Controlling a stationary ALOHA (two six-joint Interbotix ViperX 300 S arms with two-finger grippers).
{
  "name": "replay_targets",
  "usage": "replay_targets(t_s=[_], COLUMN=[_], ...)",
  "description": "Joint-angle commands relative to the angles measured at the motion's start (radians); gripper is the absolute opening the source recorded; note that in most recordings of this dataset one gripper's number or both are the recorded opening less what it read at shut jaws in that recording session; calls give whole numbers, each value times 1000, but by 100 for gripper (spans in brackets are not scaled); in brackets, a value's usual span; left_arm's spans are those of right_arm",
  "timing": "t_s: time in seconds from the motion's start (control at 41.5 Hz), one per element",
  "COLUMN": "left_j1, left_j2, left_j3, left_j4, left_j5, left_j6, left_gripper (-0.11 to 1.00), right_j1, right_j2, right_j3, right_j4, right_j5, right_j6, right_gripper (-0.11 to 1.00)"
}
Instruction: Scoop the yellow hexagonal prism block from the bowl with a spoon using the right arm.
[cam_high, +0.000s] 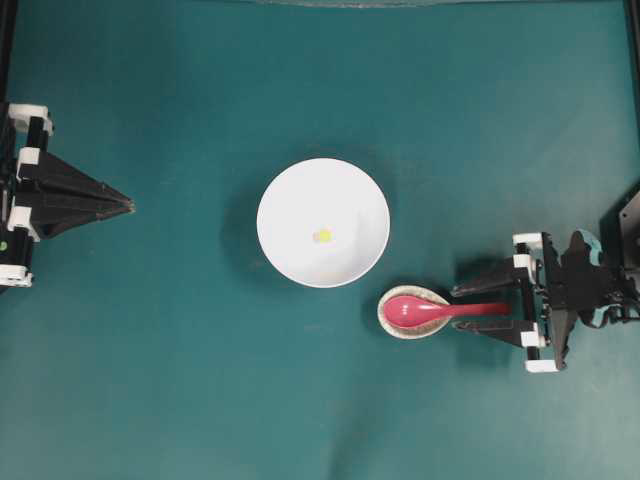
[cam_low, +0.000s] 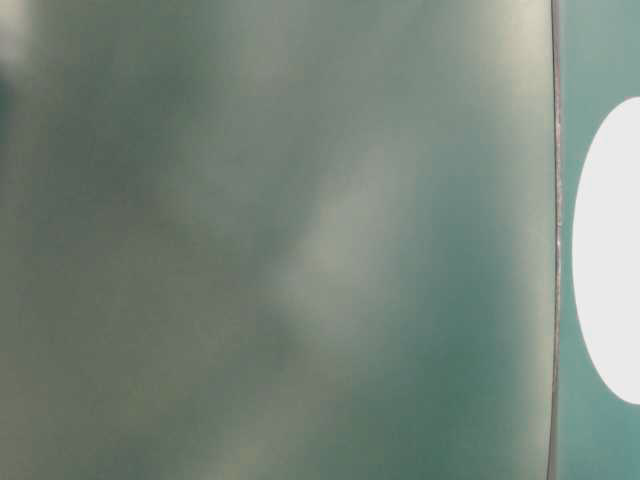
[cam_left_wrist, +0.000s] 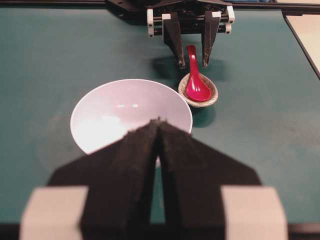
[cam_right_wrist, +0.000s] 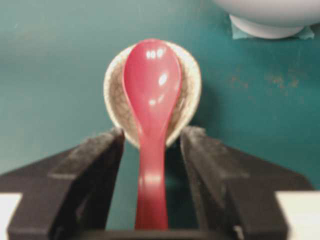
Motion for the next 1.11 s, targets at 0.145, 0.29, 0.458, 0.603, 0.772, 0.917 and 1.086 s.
replay_targets(t_s=[0.145, 0.29, 0.458, 0.603, 0.772, 0.917, 1.086], left_j1=[-2, -2, -3, -2, -2, -2, -3], left_j2=[9, 9, 8, 9, 9, 9, 8], left_j3=[-23, -23, -21, -23, -21, -21, -23], left_j4=[2, 2, 2, 2, 2, 2, 2], left_j5=[-5, -5, -5, -5, -5, -5, -5], left_j6=[-2, -2, -2, -2, -2, -2, -2], left_gripper=[0, 0, 0, 0, 0, 0, 0], right_j1=[18, 34, 40, 38, 40, 38, 40], right_j2=[-11, -12, -11, -11, -12, -11, -12], right_j3=[5, 6, 6, 8, 6, 6, 6], right_j4=[17, 17, 17, 17, 23, 28, 31], right_j5=[20, 28, 29, 29, 29, 25, 23], right_j6=[-2, -2, -5, -5, -5, -5, -5], right_gripper=[55, 55, 52, 47, 42, 39, 33])
